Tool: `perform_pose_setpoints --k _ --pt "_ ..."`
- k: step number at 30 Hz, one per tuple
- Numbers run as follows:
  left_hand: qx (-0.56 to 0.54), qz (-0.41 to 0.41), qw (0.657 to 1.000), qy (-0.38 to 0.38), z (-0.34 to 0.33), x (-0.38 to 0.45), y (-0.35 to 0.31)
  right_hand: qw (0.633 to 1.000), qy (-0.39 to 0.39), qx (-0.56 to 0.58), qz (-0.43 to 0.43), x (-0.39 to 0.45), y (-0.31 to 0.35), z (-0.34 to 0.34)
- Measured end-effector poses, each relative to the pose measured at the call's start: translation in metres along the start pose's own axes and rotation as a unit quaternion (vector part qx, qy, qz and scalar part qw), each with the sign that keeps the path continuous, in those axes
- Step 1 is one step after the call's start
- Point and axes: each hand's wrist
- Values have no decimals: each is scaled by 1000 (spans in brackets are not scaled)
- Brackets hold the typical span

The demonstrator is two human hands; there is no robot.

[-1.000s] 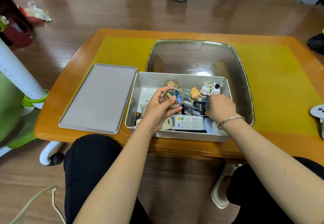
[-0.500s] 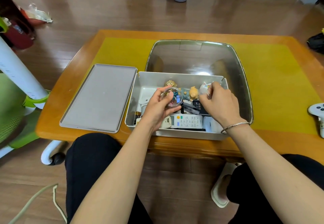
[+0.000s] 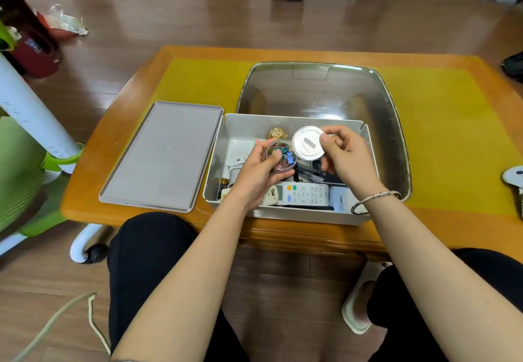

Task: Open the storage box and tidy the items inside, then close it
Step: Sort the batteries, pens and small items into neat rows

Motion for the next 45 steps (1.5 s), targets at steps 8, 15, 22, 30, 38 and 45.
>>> perform_pose_setpoints --k 8,15,22,30,38,45 --pt "25 -10 1000 -6 3 4 2 996 32 76 -24 -1 4 -9" --pt "20 -25 999 4 2 2 2 993 14 107 -45 -1 -1 -12" --pt "-20 -7 999 24 0 -1 0 994 21 94 -49 2 -5 -15" --pt "13 -21 998 57 4 -1 1 997 21 60 -39 3 -9 -23" --pt "11 -12 998 56 2 -4 0 996 32 80 -39 -1 -13 -15" --pt "1 13 998 65 2 -6 -2 995 9 83 -58 2 -19 -16"
Point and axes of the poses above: each hand's wrist, its own x-axis towards the middle knuckle, its own z-axis out of the back of the hand, y = z × x, and after that the axes turned 13 degrees about z, right-handed
